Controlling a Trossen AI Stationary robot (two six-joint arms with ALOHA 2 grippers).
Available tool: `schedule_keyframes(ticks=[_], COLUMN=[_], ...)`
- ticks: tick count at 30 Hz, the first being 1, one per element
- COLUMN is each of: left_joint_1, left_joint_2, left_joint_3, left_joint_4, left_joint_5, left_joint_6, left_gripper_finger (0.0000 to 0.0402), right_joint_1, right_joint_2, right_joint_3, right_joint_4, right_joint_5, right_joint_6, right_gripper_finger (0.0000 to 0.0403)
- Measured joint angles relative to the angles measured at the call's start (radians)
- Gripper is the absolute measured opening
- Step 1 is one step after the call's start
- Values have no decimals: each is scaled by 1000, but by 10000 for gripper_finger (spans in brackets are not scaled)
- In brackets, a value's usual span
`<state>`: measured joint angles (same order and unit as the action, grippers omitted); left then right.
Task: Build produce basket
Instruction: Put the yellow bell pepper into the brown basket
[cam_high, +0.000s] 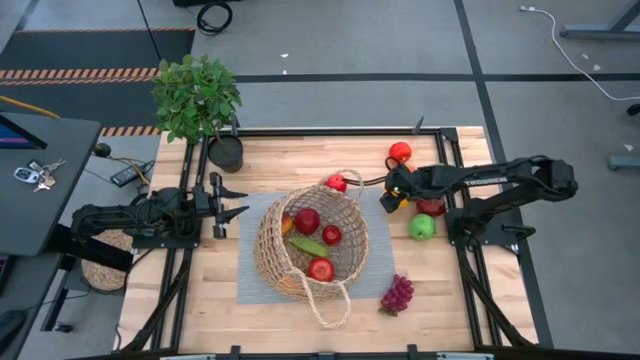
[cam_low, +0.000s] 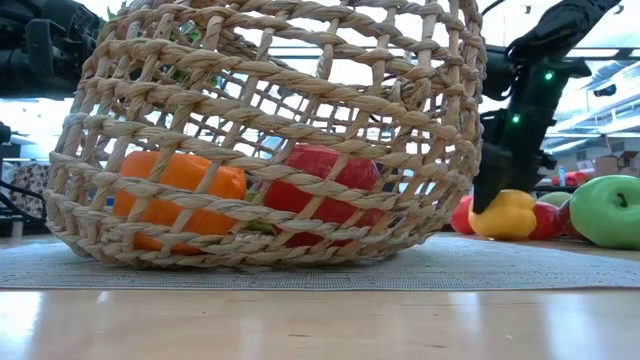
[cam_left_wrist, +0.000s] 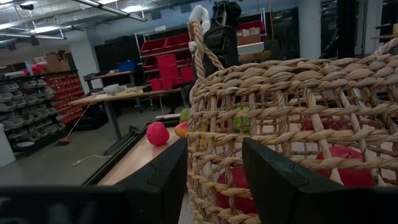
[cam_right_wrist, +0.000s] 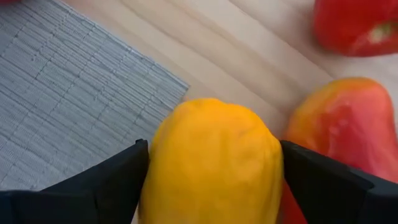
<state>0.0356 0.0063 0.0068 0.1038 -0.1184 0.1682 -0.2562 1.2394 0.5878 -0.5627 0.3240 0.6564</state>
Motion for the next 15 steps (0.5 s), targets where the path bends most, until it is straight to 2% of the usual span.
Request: schedule_keyframes(ticks=[8, 15], left_joint_1=[0, 0], left_joint_2=[0, 0], left_joint_3=[0, 0], left_joint_4=[0, 0], left_joint_5=[0, 0], left_joint_6=[0, 0], left_gripper_finger=[160, 160], right_joint_1=[0, 1], right_joint_2=[10, -16], right_joint_3=[0, 11], right_joint_4=[20, 24], right_joint_5=[-16, -71], right_joint_6=[-28, -29], right_gripper_finger=[302, 294])
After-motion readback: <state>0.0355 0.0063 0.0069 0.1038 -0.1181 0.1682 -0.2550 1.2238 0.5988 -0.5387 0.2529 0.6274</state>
